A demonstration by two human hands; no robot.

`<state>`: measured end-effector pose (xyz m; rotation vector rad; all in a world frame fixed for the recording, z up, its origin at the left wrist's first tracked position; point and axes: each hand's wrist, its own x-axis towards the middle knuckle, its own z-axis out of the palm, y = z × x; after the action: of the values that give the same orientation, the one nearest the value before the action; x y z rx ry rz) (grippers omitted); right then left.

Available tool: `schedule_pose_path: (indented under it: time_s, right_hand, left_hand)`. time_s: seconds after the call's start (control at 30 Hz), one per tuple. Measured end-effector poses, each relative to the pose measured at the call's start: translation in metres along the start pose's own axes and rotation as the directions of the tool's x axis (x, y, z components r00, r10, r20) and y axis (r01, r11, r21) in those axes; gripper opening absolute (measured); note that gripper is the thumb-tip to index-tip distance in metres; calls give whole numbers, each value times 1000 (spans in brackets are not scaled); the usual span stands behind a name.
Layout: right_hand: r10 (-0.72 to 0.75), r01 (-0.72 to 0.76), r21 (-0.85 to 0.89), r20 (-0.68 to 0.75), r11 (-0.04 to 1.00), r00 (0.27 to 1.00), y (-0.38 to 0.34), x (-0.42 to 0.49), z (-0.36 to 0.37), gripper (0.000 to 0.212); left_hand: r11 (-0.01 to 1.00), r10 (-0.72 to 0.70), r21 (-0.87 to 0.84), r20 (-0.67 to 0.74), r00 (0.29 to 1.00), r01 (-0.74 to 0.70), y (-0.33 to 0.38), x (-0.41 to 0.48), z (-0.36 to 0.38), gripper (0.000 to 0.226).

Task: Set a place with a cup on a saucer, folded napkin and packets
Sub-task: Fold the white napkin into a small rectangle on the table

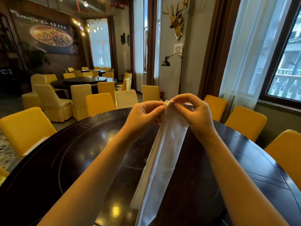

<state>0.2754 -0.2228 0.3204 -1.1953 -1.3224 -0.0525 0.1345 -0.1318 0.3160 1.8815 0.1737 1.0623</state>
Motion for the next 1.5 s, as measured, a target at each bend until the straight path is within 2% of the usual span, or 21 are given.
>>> schedule_pose_path:
  time_s: [0.27,0.5,0.67,0.8,1.03,1.33,1.5]
  right_hand:
    - [-1,1,8,1,1000,1000,-4,-1,-2,14]
    - [-44,44,-22,8,999,999,-2,-4,0,12]
    - [-78,76,-110,-9,991,997,-3,-4,5,11]
    - [-96,87,-261,-22,961,995,-5,-5,7,10]
    - [-70,98,-429,81,898,994,-18,1,-1,10]
    - [-97,112,-392,56,913,994,-23,-4,0,8]
    - [-76,98,-337,79,936,994,-27,-2,-3,11]
  left_hand:
    - [995,69,74,2,998,-69,5,1,9,24]
    - [981,67,186,-105,992,-47,-1,3,10,19]
    - [974,73,226,-187,980,-29,-5,1,14,21]
    - [969,91,243,-211,973,-38,-6,-1,16,22]
    - [971,121,226,-190,974,-76,-3,-7,16,24]
    - [998,38,58,-140,989,-31,2,-16,14,21]
    - [999,25,41,-100,995,-21,6,-18,13,21]
